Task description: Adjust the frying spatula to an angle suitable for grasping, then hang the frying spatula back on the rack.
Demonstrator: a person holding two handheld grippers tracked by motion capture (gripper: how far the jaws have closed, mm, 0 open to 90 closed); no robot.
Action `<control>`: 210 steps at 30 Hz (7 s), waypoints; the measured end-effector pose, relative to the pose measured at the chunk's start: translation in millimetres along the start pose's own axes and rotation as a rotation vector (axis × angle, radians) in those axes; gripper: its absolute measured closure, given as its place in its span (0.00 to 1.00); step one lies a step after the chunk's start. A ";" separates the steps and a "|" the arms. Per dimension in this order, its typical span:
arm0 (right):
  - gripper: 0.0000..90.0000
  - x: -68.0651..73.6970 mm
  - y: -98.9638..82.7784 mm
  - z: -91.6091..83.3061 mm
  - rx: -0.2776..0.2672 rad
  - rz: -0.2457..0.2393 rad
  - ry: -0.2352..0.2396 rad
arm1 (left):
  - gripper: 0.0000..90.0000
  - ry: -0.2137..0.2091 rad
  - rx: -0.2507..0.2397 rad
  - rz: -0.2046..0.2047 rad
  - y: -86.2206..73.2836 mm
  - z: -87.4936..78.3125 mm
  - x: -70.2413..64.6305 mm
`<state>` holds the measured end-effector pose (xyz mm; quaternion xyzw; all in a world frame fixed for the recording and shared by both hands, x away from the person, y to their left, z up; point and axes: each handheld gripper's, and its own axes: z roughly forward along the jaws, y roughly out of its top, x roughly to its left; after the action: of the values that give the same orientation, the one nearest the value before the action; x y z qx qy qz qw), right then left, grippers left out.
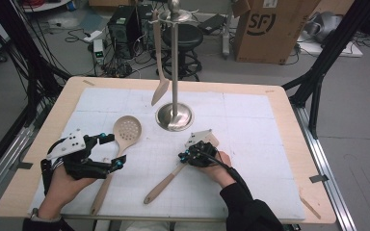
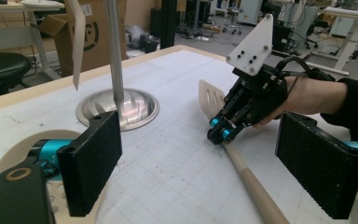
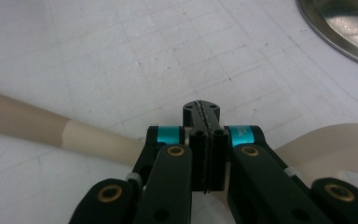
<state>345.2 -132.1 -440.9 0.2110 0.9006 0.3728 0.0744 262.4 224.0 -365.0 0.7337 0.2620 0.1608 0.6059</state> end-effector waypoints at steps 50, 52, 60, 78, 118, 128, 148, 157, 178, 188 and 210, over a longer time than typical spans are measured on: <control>1.00 -14.4 -40.0 -70.2 -0.021 0.083 -0.063 | 0.17 -0.020 0.024 0.002 0.1 14.6 -1.6; 1.00 -13.6 -34.6 -69.2 -0.013 0.073 -0.054 | 0.17 -0.020 0.023 0.004 0.3 14.1 -1.4; 1.00 -15.4 -24.6 -55.0 0.078 0.053 -0.038 | 0.17 -0.018 0.023 0.003 0.0 13.2 -1.2; 1.00 -1.6 -15.2 -48.1 0.172 -0.016 0.020 | 0.17 -0.019 0.025 0.003 -0.1 13.3 -1.1; 0.02 -6.7 22.8 -45.0 0.264 0.023 -0.076 | 0.17 -0.004 -0.012 -0.013 0.6 -1.7 3.8; 0.02 -6.4 24.7 -32.5 0.312 0.010 -0.061 | 0.17 0.006 -0.010 -0.017 -1.3 -5.9 4.0; 0.39 -7.9 23.9 -19.6 0.429 0.022 -0.069 | 0.17 0.010 -0.010 -0.014 -0.9 -8.4 1.9; 0.51 -4.5 23.1 -16.8 0.453 0.024 -0.057 | 0.17 0.009 -0.008 -0.011 -1.0 -8.2 2.0; 0.66 -3.0 20.5 -20.4 0.465 0.057 -0.054 | 0.17 0.006 0.002 -0.013 -2.7 -5.1 2.1; 0.74 -4.0 20.3 -21.3 0.466 0.067 -0.053 | 0.17 0.005 0.000 -0.013 -2.5 -5.2 2.4; 0.87 -0.5 20.4 -23.7 0.493 0.077 -0.059 | 0.17 0.004 -0.003 -0.011 -1.5 -5.1 1.4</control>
<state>345.3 -134.6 -409.7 0.2678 0.9530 0.1380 0.0323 260.4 229.1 -365.5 0.7312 0.2672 0.1592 0.6072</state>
